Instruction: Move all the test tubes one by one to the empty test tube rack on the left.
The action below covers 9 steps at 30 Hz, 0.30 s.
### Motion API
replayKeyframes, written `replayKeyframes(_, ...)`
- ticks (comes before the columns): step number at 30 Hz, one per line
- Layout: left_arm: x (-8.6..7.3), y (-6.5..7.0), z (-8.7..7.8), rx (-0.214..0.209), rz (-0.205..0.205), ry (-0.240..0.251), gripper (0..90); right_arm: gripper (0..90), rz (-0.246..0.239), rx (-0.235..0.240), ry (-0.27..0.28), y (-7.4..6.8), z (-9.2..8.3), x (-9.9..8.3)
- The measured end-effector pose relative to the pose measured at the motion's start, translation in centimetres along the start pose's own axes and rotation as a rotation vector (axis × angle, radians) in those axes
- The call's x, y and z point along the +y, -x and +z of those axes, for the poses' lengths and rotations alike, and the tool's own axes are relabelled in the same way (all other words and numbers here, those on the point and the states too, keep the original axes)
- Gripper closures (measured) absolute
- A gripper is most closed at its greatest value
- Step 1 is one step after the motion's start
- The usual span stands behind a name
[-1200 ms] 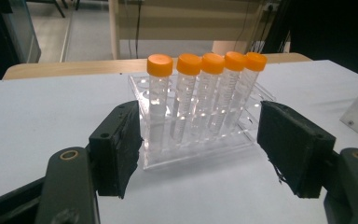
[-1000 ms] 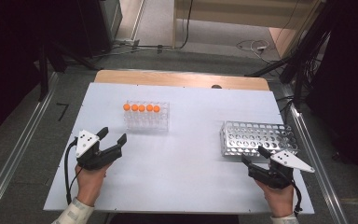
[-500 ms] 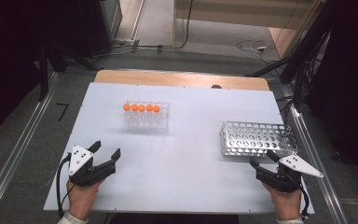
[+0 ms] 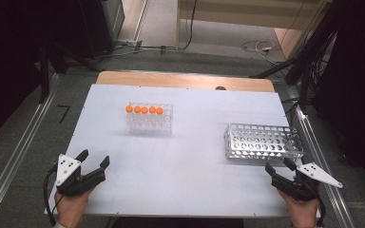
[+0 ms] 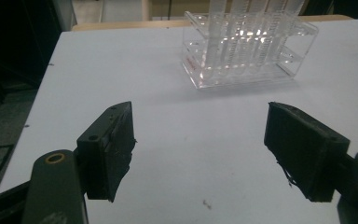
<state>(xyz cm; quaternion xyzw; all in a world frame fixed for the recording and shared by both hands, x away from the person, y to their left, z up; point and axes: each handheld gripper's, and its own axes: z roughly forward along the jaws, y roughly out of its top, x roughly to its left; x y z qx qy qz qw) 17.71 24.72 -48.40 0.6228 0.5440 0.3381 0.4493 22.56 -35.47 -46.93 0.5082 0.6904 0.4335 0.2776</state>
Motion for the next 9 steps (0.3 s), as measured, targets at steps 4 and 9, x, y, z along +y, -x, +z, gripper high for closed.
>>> replayKeyframes(4, -0.4, -0.7, -0.3, 0.016, -0.007, -0.008, 24.2, 24.3, 0.012, -0.019, -0.008, 0.5, -0.3, -0.5)
replayKeyframes(9, -1.0, -1.2, -0.4, 0.033, -0.007, -0.026, 24.1, 23.6, 0.021, -0.042, -0.027, 1.1, -0.4, -0.9)
